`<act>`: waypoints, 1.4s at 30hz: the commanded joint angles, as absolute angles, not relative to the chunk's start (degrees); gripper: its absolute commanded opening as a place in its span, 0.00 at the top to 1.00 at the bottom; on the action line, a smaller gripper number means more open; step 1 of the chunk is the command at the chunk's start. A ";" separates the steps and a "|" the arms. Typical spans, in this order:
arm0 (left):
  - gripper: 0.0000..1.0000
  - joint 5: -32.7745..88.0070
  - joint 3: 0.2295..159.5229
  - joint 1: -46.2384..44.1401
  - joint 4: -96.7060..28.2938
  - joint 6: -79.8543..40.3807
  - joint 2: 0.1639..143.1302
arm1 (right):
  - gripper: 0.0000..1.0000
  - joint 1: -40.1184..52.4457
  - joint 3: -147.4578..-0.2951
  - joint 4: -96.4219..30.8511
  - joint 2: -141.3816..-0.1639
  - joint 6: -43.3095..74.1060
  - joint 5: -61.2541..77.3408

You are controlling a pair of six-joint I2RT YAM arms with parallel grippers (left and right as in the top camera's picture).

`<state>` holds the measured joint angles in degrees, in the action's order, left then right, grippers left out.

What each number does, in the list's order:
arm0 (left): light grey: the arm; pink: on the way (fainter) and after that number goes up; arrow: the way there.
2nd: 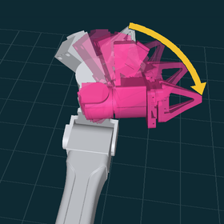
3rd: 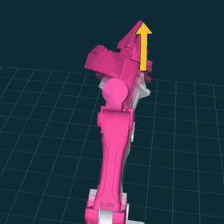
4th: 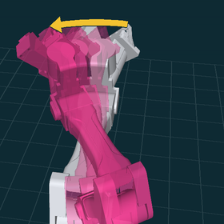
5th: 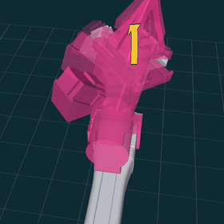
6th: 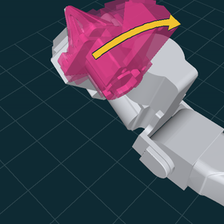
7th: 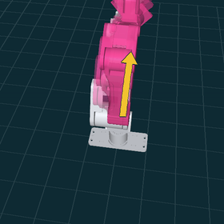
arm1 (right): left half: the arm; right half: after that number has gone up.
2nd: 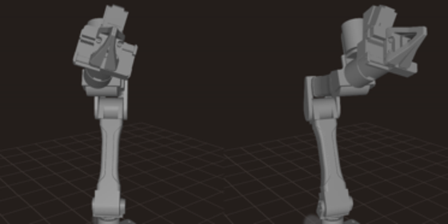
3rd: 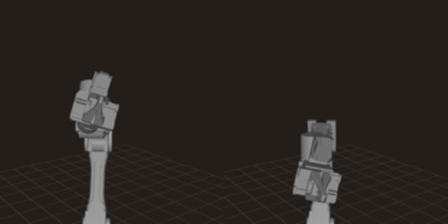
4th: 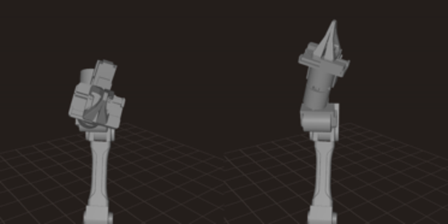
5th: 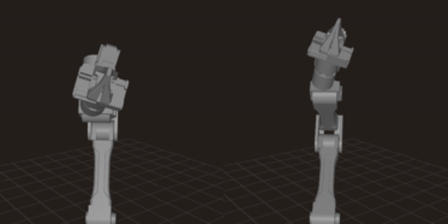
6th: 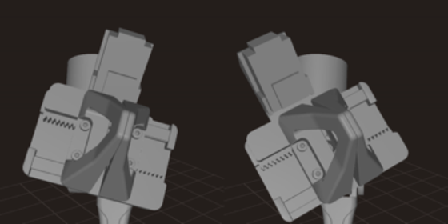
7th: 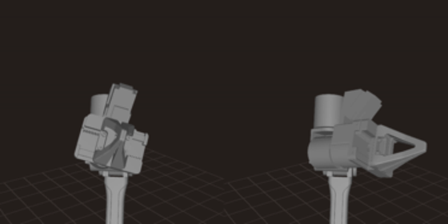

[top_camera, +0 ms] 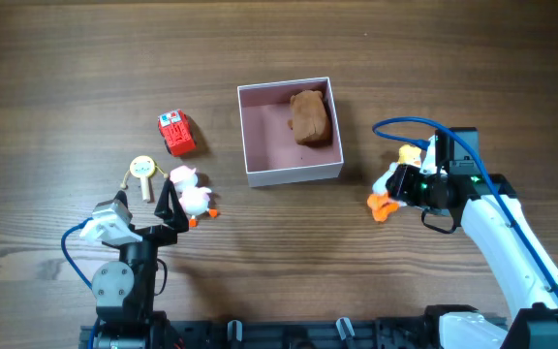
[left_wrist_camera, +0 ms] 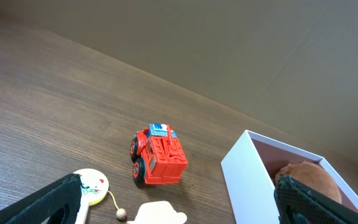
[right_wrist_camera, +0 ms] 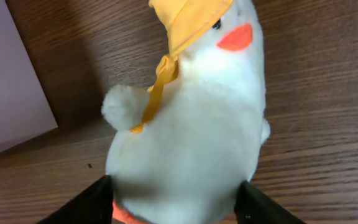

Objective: Pack container
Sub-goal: 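Grasp the yellow-hat white duck with the right gripper and lift, then lower the duck into the box beside the bear and release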

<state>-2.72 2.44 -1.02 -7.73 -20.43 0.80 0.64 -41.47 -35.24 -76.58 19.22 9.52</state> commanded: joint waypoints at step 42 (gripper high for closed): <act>0.00 -3.27 2.02 -1.28 -7.57 -19.57 0.43 | 0.96 23.66 -63.40 -33.47 -73.73 -71.26 24.49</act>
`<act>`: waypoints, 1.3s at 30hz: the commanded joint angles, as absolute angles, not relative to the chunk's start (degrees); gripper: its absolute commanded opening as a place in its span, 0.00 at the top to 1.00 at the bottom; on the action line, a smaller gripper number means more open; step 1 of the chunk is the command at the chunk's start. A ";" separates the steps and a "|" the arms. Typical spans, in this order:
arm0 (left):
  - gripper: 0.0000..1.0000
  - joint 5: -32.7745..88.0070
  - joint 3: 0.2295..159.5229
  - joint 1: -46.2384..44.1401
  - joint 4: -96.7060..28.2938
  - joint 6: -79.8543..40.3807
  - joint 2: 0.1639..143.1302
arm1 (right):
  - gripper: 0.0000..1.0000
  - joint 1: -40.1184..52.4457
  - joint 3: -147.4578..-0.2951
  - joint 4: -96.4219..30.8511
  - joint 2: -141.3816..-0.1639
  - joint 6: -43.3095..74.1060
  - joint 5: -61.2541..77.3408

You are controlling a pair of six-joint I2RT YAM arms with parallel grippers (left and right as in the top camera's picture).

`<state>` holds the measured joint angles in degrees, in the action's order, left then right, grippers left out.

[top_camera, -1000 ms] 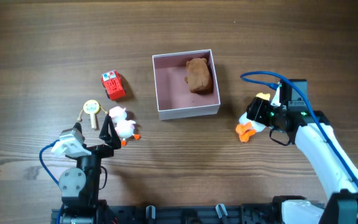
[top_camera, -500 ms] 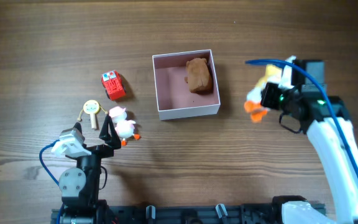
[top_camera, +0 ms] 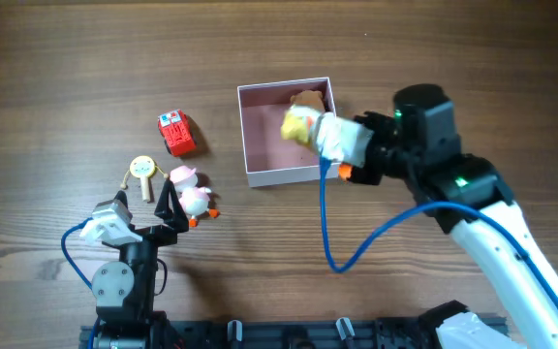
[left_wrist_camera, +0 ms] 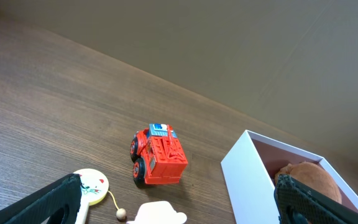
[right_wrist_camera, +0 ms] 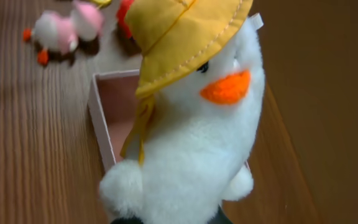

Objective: Pack container
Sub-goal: 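Lower the duck into the box beside the bear and release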

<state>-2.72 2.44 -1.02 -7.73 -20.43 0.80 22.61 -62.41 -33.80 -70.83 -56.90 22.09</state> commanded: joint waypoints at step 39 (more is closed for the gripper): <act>0.00 -3.27 2.02 -1.28 -7.57 -19.57 0.43 | 0.96 25.54 -63.37 -22.39 -98.06 -75.00 18.61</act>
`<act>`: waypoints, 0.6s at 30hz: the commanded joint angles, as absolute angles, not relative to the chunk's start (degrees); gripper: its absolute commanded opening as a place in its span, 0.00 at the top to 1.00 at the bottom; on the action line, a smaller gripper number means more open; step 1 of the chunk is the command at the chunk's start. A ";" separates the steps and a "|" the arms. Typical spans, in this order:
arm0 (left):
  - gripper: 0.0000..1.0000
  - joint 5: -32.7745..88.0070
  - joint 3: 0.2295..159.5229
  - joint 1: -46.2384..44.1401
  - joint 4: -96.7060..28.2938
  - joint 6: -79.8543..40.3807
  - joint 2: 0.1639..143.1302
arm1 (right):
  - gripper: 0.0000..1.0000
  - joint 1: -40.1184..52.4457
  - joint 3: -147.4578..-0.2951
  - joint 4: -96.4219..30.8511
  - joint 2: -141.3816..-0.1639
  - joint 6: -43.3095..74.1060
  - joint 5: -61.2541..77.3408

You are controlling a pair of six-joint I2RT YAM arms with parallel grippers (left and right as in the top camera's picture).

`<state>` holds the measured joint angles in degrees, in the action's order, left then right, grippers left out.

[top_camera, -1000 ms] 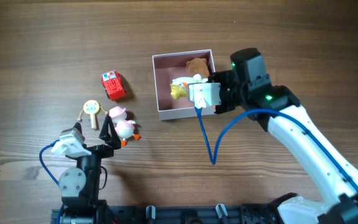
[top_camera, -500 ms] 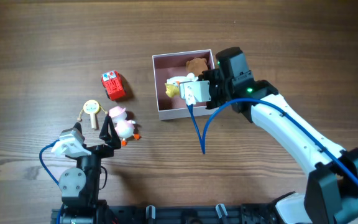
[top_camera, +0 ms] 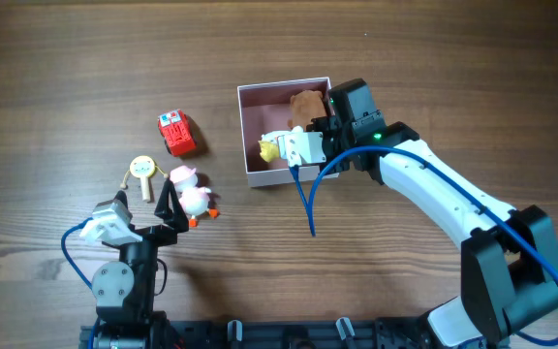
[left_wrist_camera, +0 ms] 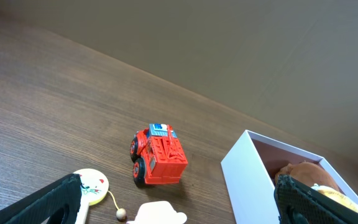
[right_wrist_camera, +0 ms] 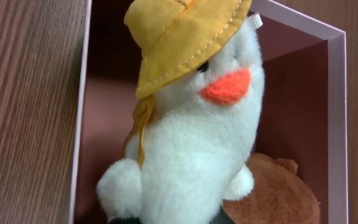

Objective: Pack container
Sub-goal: 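Lower the duck into the box beside the bear and release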

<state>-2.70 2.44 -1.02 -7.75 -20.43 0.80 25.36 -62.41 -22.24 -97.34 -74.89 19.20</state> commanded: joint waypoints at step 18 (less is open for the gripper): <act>0.00 -3.27 2.02 -1.28 -7.57 -19.57 0.43 | 0.43 25.56 -63.37 -23.55 -98.06 -71.79 14.81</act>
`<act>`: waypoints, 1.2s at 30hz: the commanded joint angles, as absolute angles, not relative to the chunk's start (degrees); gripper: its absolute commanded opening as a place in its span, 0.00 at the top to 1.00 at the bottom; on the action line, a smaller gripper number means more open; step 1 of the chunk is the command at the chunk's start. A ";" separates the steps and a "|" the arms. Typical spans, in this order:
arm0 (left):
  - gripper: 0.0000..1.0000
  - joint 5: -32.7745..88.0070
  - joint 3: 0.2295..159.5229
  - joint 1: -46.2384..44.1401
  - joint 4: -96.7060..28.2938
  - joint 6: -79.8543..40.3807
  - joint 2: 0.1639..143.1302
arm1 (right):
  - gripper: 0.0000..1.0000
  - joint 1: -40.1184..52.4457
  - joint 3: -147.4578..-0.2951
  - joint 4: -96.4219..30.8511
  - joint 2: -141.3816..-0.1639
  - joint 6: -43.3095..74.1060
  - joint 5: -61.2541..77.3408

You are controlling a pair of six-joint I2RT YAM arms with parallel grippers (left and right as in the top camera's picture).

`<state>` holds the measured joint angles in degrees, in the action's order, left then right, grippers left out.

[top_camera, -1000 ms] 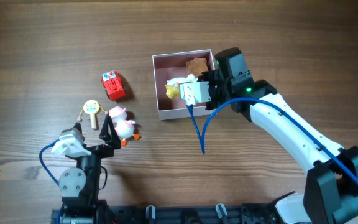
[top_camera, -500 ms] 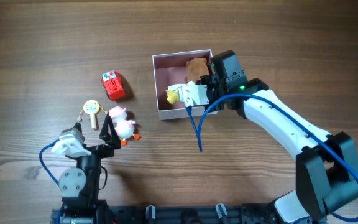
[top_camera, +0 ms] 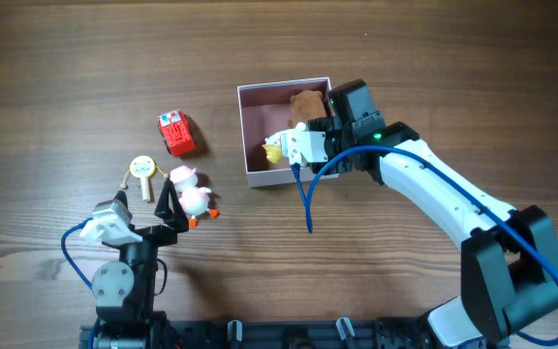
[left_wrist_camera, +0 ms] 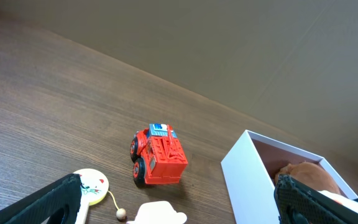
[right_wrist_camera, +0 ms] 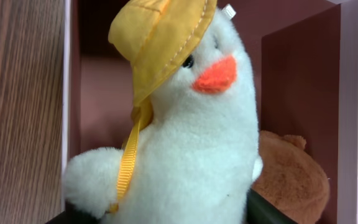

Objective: Pack container
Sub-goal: 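Lower the duck into the box beside the bear and release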

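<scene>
A white plush duck in a yellow hat (top_camera: 277, 147) (right_wrist_camera: 185, 143) is inside the pink-lined white box (top_camera: 260, 175), beside a brown plush (top_camera: 305, 102) (right_wrist_camera: 291, 174). My right gripper (top_camera: 303, 145) (right_wrist_camera: 160, 211) reaches into the box. Its fingers (right_wrist_camera: 67, 211) stand spread at either side of the duck's body, open. My left gripper (top_camera: 145, 211) (left_wrist_camera: 179, 202) is open near the table's front left, with nothing between its fingers.
A red toy truck (top_camera: 175, 133) (left_wrist_camera: 159, 155) stands left of the box. A yellow rattle drum (top_camera: 141, 170) (left_wrist_camera: 92, 186) and a small white duck with a pink hat (top_camera: 192, 197) lie just in front of my left gripper.
My right gripper's fingers have spread apart around the duck, which now sits a little lower in the box. The left arm has not moved.
My right gripper was around the duck on the table right of the box. Then it held the duck in the air by the box's right edge. Then the duck was inside the box, still gripped, and now the fingers have opened.
</scene>
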<state>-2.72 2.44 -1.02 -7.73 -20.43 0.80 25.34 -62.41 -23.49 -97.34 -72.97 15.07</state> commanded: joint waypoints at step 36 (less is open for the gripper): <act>0.00 -3.27 2.02 -1.28 -7.60 -19.57 0.43 | 0.56 26.89 -63.42 -14.02 -90.91 -58.28 20.78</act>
